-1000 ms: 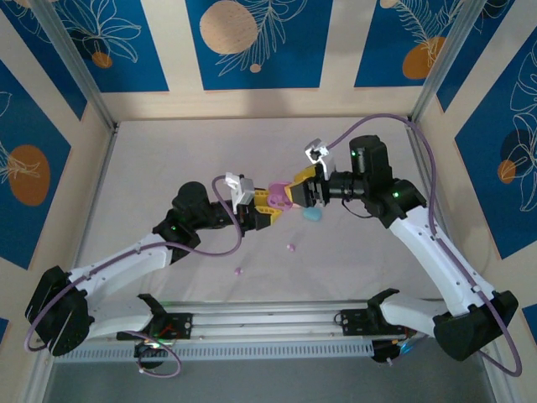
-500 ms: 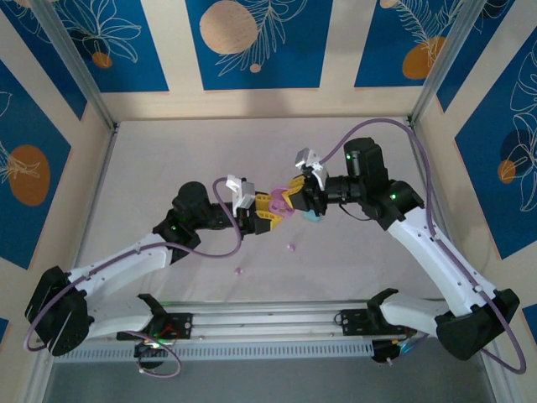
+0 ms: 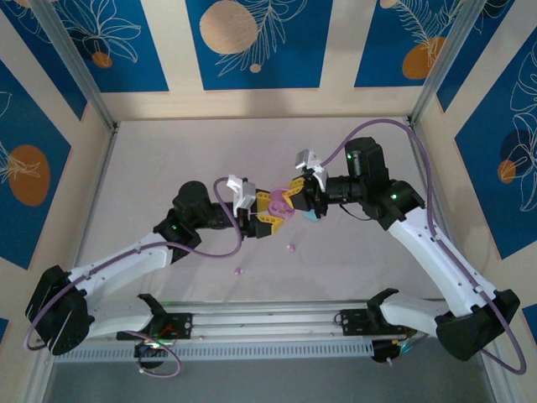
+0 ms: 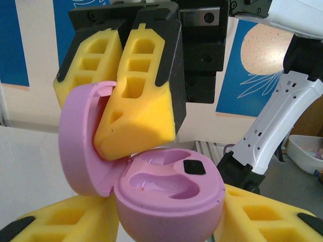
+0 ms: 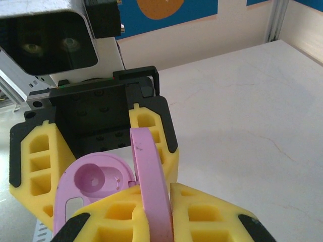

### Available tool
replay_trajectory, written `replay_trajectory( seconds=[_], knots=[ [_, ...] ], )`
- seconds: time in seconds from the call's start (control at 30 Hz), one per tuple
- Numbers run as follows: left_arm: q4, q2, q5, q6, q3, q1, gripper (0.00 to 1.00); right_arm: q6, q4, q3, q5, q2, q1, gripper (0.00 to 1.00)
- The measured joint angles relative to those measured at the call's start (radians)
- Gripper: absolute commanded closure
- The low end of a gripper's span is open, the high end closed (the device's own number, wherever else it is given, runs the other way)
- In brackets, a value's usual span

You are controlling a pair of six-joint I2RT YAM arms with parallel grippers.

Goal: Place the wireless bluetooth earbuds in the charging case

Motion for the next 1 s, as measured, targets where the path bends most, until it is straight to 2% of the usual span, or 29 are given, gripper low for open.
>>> replay_trajectory(
  seconds=[0.33,0.5,0.67,0.8,1.0],
  knots=[
    [0.023,0.027,-0.004,-0.039,0.003,0.000,0.38,-0.004,0.026,-0.004,0.020,-0.046,0.017,0.95],
    [0.045,0.033,-0.002,-0.055,0.009,0.000,0.32,-0.011,0.044,-0.016,0.079,-0.047,0.029,0.95],
    [0.054,0.034,-0.002,-0.071,0.014,0.000,0.31,-0.021,0.059,-0.036,0.138,-0.053,0.038,0.95],
    [0.060,0.040,-0.002,-0.071,0.021,0.000,0.34,-0.026,0.074,-0.048,0.166,-0.064,0.044,0.95],
    [0.060,0.050,0.000,-0.075,0.032,-0.002,0.53,-0.026,0.081,-0.055,0.171,-0.073,0.044,0.94]
  ],
)
